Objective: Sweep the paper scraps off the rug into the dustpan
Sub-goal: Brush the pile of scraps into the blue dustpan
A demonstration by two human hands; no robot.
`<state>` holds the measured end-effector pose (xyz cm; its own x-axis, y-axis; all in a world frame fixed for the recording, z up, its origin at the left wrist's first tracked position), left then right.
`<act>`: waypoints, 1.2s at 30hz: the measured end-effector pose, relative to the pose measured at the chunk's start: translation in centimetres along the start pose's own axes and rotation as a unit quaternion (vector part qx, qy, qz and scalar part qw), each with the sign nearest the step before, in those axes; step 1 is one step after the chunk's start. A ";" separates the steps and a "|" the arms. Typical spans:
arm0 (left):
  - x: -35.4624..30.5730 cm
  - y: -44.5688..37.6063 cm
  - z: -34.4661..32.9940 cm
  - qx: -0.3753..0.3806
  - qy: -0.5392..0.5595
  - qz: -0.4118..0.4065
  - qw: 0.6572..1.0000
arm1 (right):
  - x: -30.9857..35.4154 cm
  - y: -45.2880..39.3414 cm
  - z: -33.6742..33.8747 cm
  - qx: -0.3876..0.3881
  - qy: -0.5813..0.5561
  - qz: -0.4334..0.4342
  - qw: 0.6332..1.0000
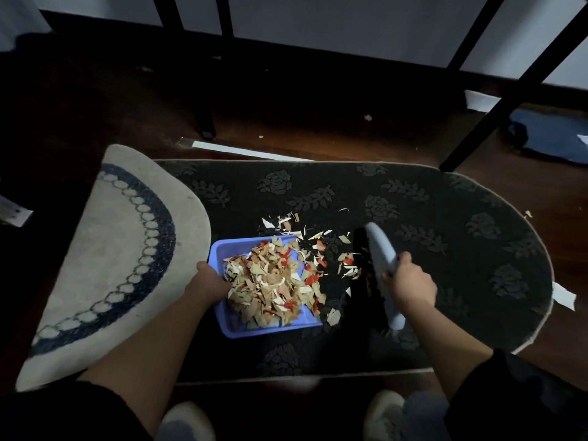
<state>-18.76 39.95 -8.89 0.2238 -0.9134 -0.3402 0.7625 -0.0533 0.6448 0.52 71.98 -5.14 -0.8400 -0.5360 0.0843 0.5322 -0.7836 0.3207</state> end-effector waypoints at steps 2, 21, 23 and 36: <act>-0.2 0.1 -0.1 0.000 -0.001 0.001 1.000 | 1.9 0.7 -0.6 0.014 0.032 0.057 0.998; -0.5 0.6 -0.2 -0.002 0.001 0.011 1.000 | -3.5 -0.1 0.9 -0.030 -0.019 -0.057 0.998; -0.5 0.6 -0.2 0.000 0.000 0.014 1.000 | -2.8 0.2 0.4 -0.017 -0.024 -0.046 0.999; -0.4 0.5 -0.2 0.004 0.013 0.019 1.000 | 6.4 4.2 0.3 0.010 0.033 0.208 0.977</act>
<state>-18.37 40.38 -8.53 0.2679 -0.9044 -0.3322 0.7484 -0.0218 0.6629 -2.62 65.35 -3.01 -0.5416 -0.8270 0.1507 0.8240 -0.4869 0.2896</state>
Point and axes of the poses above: each hand's wrist, its own y-axis away from the middle knuckle, its own z-axis out of the back of the hand, x = y × z, the point moved 4 cm from there along -y, towards the middle knuckle, and after that the axes turned 1 degree about -y, right-handed, at the moved point
